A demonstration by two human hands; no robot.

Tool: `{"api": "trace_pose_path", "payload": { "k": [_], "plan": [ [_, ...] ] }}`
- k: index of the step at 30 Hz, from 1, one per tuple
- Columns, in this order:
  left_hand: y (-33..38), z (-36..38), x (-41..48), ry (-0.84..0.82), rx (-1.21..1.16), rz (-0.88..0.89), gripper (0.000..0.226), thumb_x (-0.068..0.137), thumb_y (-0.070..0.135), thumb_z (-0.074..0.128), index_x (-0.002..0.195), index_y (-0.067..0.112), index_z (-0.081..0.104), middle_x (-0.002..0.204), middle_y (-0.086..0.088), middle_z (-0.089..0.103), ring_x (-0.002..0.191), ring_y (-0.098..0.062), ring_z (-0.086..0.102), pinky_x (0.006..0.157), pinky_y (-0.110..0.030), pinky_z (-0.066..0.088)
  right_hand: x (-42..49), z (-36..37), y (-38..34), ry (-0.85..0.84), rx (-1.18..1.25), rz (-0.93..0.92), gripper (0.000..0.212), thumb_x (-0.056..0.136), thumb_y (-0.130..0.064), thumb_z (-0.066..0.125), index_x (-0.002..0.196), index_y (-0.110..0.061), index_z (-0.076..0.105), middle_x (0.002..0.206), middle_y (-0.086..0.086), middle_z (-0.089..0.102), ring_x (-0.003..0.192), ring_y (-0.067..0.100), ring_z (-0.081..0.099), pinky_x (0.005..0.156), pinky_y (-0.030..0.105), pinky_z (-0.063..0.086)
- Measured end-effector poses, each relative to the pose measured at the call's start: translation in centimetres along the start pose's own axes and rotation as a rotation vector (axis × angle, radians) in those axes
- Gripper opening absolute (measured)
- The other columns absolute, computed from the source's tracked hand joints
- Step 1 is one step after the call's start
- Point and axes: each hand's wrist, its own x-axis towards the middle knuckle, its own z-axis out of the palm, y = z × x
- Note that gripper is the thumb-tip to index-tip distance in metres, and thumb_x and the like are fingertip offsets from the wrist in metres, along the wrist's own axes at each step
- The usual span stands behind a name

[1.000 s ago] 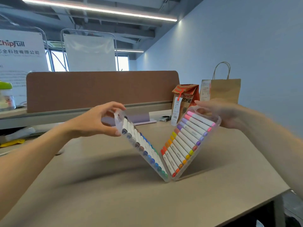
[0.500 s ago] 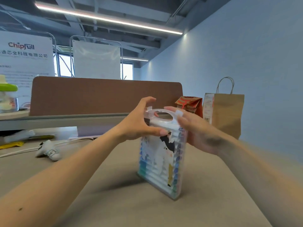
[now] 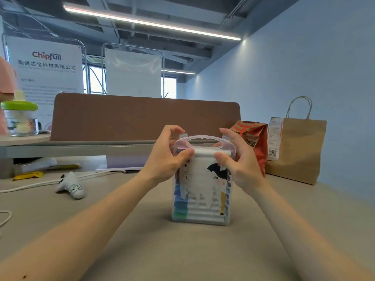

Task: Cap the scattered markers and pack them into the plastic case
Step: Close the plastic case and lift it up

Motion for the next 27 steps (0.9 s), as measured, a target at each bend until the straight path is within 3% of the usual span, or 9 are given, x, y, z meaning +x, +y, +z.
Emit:
{"api": "trace_pose_path", "payload": {
  "k": [3,6,9,14,20,27],
  "plan": [
    [-0.2,-0.1,0.0,0.024,0.018,0.031,0.047,0.086,0.016,0.074,0.121,0.025,0.044,0.118,0.011,0.055,0.102,-0.018,0.064,0.079,-0.037,0.061,-0.1,0.6,0.7,0.036,-0.039,-0.046,0.062,0.089,-0.012,0.07,0.139,-0.034,0.041,0.115,-0.027,0.058,0.108,0.0,0.061,0.085,0.029,0.058],
    [-0.1,0.2,-0.3,0.047,0.048,0.063,0.05,0.085,0.016,0.074,0.122,0.027,0.042,0.112,0.006,0.061,0.095,-0.018,0.066,0.073,-0.036,0.062,-0.4,0.6,1.1,0.068,-0.093,-0.075,0.057,0.09,-0.019,0.07,0.134,-0.04,0.04,0.104,-0.02,0.06,0.09,0.024,0.066,0.075,0.047,0.059],
    [-0.1,0.5,-0.7,0.067,0.076,0.088,0.045,0.085,0.019,0.075,0.118,0.026,0.046,0.108,0.009,0.062,0.092,-0.014,0.067,0.071,-0.035,0.062,-0.8,0.7,1.2,0.098,-0.139,-0.096,0.05,0.091,-0.02,0.068,0.134,-0.031,0.044,0.105,-0.021,0.059,0.087,0.029,0.064,0.07,0.052,0.058],
    [0.0,0.4,-1.0,0.089,0.154,0.081,0.04,0.084,0.026,0.076,0.116,0.024,0.052,0.108,0.015,0.061,0.098,-0.011,0.064,0.078,-0.033,0.061,-1.1,0.9,0.9,0.107,-0.128,-0.071,0.05,0.093,-0.014,0.065,0.137,-0.021,0.043,0.103,-0.039,0.056,0.094,0.003,0.065,0.075,0.044,0.061],
    [-0.2,0.3,-0.7,0.108,0.201,0.097,0.039,0.083,0.028,0.077,0.114,0.022,0.055,0.106,0.01,0.062,0.098,-0.014,0.063,0.08,-0.037,0.06,-1.5,1.1,0.4,0.116,-0.145,-0.068,0.049,0.093,-0.009,0.064,0.135,-0.019,0.042,0.098,-0.043,0.055,0.092,-0.004,0.064,0.073,0.034,0.061],
    [-0.3,0.2,-0.5,0.096,0.186,0.101,0.036,0.083,0.028,0.077,0.112,0.021,0.057,0.104,0.009,0.063,0.097,-0.013,0.063,0.079,-0.037,0.06,-1.4,1.2,0.7,0.159,-0.192,-0.065,0.046,0.093,-0.024,0.066,0.134,-0.025,0.046,0.108,-0.021,0.057,0.094,0.004,0.065,0.074,0.043,0.061]
  ]
}}
